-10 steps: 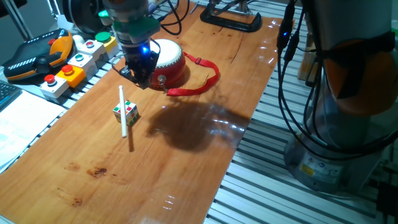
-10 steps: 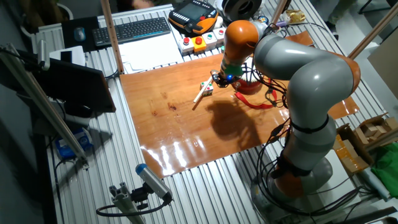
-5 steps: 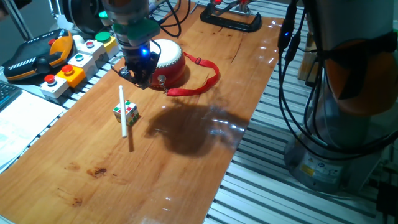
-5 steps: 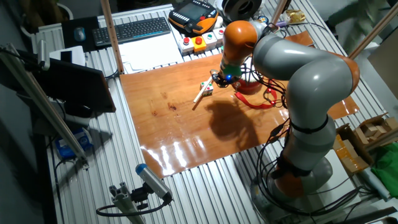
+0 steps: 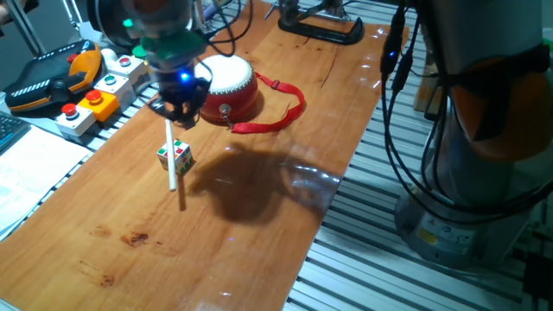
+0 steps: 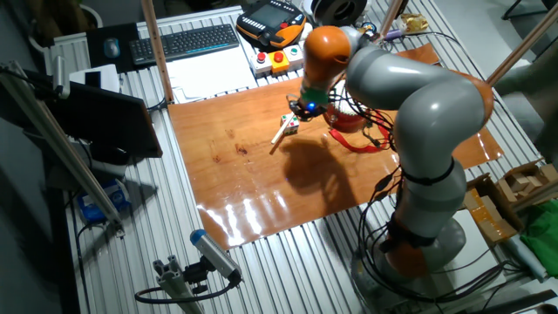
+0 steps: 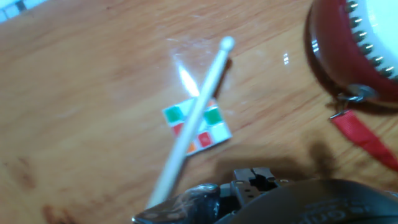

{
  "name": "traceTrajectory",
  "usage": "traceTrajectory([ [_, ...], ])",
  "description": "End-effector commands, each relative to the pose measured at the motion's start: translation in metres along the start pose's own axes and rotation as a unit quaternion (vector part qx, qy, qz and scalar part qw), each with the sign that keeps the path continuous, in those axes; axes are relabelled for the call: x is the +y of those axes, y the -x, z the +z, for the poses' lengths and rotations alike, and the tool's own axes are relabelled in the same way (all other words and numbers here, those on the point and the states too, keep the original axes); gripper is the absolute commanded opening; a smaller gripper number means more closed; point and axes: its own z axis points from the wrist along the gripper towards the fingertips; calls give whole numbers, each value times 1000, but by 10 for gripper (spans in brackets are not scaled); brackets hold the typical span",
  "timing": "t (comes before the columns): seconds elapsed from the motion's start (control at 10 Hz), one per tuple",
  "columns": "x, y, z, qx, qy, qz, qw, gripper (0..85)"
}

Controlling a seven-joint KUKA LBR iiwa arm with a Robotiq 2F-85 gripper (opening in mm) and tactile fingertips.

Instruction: Play the drum

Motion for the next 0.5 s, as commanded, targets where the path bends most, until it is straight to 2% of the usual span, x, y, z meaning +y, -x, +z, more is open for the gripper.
traceTrajectory([
  [0.0, 18, -8, 2, -2, -5, 8, 1000, 7],
  [0.3, 43, -22, 10, -2, -3, 38, 999, 7],
  [0.4, 45, -23, 11, -8, 8, 61, 998, 10],
])
